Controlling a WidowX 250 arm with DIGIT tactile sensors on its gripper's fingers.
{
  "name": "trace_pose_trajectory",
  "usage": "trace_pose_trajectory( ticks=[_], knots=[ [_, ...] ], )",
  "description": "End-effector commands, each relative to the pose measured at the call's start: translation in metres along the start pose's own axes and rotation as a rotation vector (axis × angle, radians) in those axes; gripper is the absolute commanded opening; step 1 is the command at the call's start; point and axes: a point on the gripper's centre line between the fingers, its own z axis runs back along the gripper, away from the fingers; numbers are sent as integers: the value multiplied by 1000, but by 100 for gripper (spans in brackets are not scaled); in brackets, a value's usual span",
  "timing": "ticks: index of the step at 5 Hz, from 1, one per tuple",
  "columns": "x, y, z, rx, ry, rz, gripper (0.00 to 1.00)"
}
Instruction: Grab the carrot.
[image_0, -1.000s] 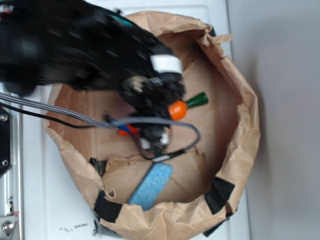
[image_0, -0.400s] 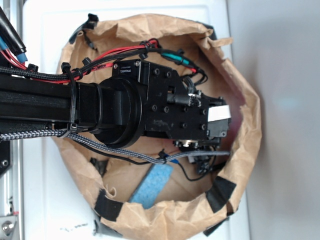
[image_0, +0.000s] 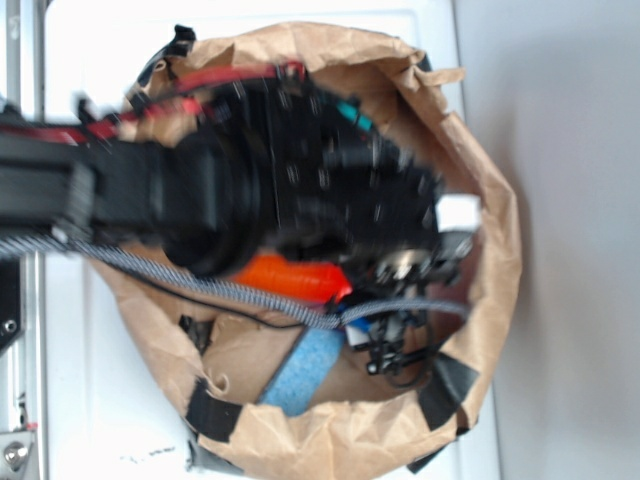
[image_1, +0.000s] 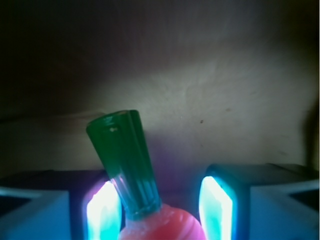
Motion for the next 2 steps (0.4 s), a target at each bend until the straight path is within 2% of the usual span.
trace_pose_trajectory(
  ticks=[1, 2],
  knots=[
    [5, -5, 81, -113, -64, 3, 0],
    [0, -5, 90, -109, -76, 1, 0]
  ],
)
